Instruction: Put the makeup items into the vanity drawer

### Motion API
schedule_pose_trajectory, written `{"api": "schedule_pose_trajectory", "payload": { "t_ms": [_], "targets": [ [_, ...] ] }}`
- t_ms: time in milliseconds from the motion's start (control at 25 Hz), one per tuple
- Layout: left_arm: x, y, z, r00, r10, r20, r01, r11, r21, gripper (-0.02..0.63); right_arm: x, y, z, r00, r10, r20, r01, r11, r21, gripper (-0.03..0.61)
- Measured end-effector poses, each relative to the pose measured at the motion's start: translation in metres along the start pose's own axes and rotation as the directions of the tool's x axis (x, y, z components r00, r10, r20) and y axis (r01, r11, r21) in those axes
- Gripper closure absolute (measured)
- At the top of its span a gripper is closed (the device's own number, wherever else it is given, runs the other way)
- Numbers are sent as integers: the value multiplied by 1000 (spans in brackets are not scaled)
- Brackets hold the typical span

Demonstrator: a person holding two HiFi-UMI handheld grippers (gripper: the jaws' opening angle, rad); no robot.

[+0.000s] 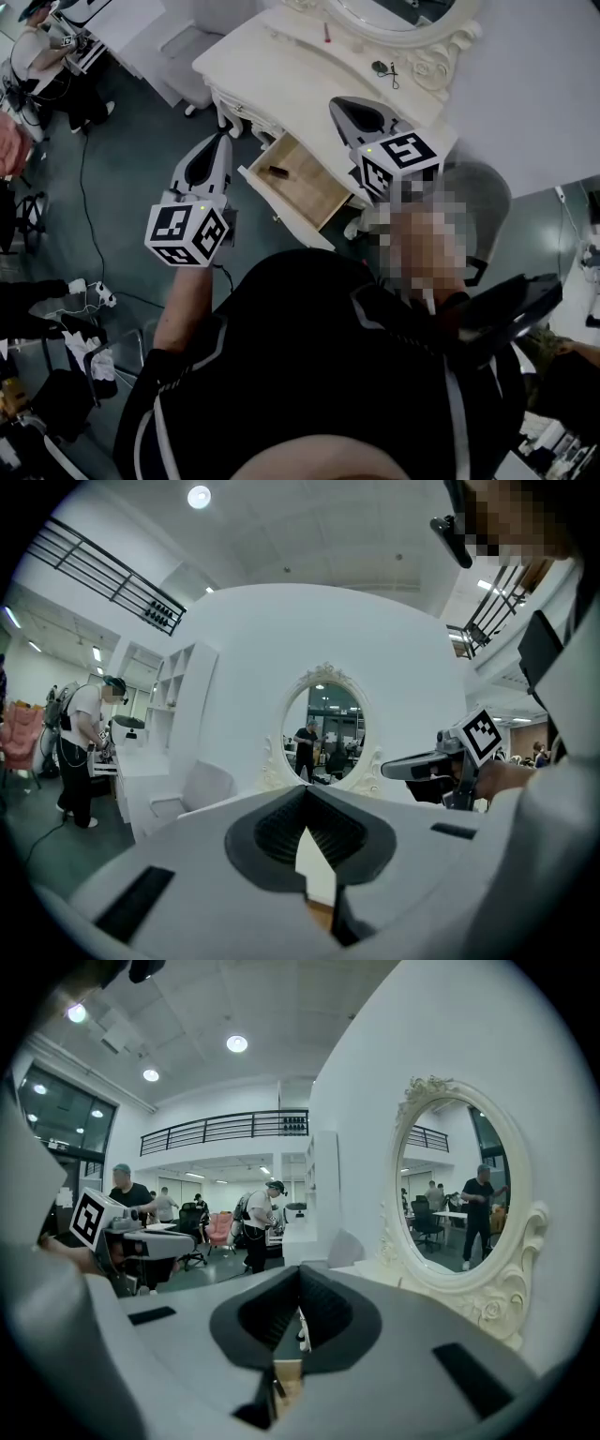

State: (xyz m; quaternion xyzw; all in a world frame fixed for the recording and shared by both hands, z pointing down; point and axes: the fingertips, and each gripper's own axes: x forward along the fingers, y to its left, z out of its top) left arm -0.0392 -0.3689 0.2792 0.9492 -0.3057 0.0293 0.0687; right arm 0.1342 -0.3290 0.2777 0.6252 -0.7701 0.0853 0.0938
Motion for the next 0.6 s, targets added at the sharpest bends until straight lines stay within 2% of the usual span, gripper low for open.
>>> {"api": "schedule_pose_trajectory", "payload": {
  "t_ms": [160,360,600],
  "targets": [
    [-3,2,1,1000,4,-1,-4,1000,-5,611,2,1,2,1000,-2,0,2,1000,3,574],
    [-8,-1,4,1000,-28,14,29,997,-68,611,-1,4,5,1000,5,12,-5,1000,-2,574],
    [-10,-6,10,998,-52,29,55,993,-100,611,-2,6,9,1000,6,20,-6,1000,-5,574]
  ]
}}
